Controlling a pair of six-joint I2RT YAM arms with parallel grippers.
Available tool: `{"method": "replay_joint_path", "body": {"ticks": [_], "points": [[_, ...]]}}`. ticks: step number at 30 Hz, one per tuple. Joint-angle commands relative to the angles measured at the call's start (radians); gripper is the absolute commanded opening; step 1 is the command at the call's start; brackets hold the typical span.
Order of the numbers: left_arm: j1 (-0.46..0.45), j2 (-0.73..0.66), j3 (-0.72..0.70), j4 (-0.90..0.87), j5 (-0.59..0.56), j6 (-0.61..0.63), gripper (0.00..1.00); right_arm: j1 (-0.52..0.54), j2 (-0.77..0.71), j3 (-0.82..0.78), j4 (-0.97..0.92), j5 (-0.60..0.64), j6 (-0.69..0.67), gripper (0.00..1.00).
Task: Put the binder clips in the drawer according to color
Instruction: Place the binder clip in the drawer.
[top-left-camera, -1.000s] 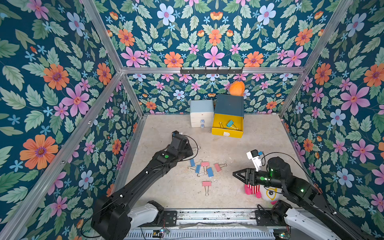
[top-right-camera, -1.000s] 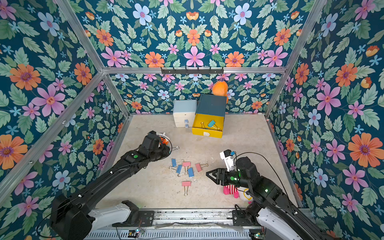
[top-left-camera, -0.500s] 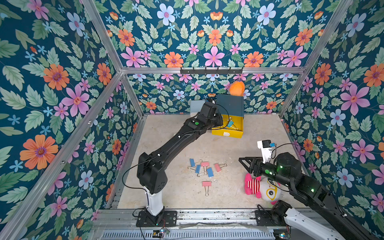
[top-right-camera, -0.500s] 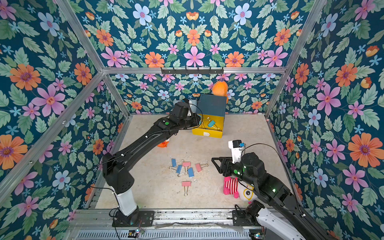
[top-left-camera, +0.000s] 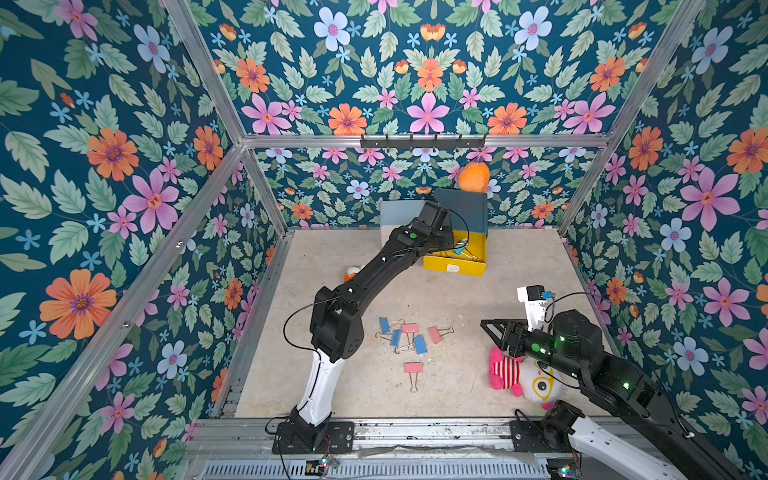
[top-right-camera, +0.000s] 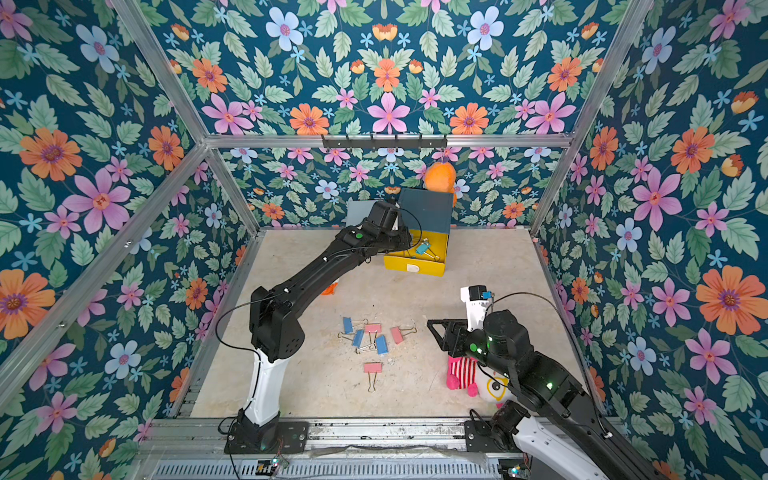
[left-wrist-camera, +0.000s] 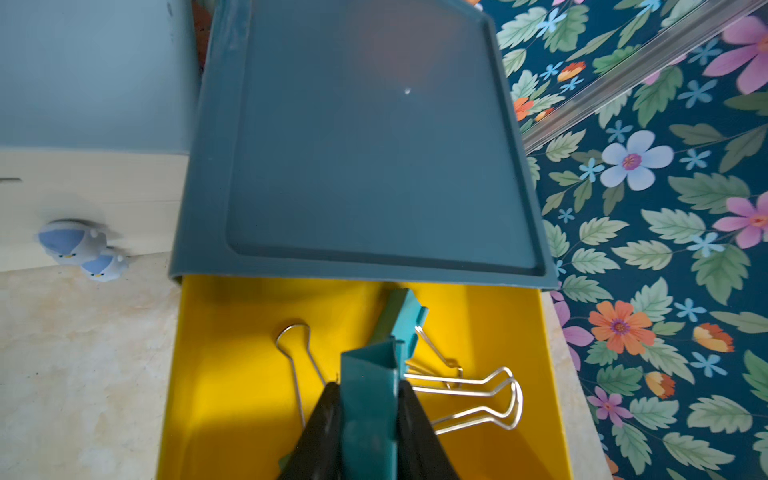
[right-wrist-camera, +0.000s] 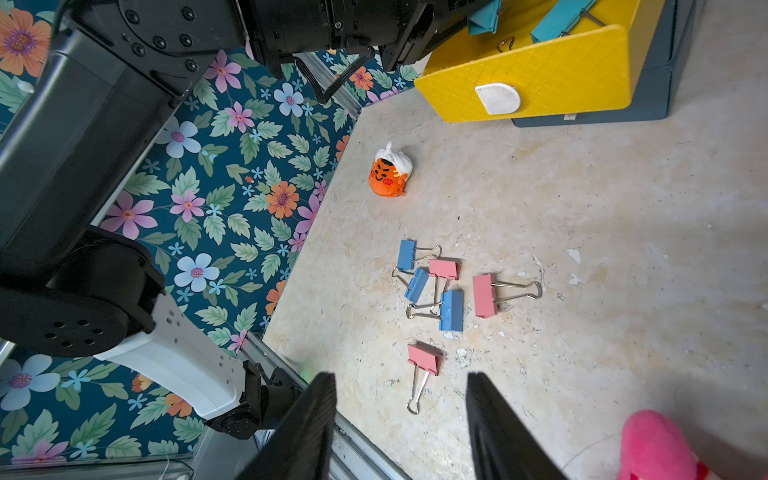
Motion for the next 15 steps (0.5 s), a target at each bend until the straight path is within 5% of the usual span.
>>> {"method": "replay_joint_path", "body": {"ticks": [1, 5, 15], "points": [[0.003, -0.005, 0.013, -0.007, 0.009, 0.000, 0.49, 0.001, 0.012, 0.008, 0.015, -0.003, -0.001, 0.54], [0.003, -0.031, 0.013, 0.003, -0.003, -0.003, 0.61, 0.000, 0.016, 0.018, 0.010, -0.001, -0.013, 0.54], [0.001, -0.321, -0.250, 0.119, -0.097, -0.032, 0.56, -0.002, 0.089, 0.079, -0.041, 0.130, -0.024, 0.54]]}}
